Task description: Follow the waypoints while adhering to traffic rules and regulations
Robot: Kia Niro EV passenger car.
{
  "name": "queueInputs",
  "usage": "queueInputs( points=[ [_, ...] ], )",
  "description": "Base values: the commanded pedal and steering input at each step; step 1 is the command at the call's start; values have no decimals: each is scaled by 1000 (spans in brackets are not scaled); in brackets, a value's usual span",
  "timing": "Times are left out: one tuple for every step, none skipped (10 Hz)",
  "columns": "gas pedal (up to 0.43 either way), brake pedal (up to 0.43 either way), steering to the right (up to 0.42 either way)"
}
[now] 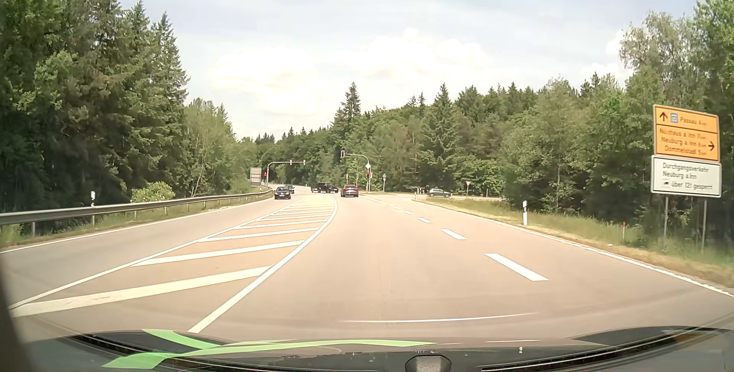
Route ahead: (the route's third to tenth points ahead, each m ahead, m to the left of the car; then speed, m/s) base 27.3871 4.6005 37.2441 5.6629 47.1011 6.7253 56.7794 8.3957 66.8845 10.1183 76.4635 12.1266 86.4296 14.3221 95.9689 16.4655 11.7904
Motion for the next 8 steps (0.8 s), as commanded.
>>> queueInputs(
  points=[
    [0, 140, -18],
    [0, 140, -18],
    [0, 140, -17],
    [0, 146, -18],
    [0, 146, -17],
    [0, 146, -17],
    [0, 152, -17],
    [0, 152, -16]
  ],
)
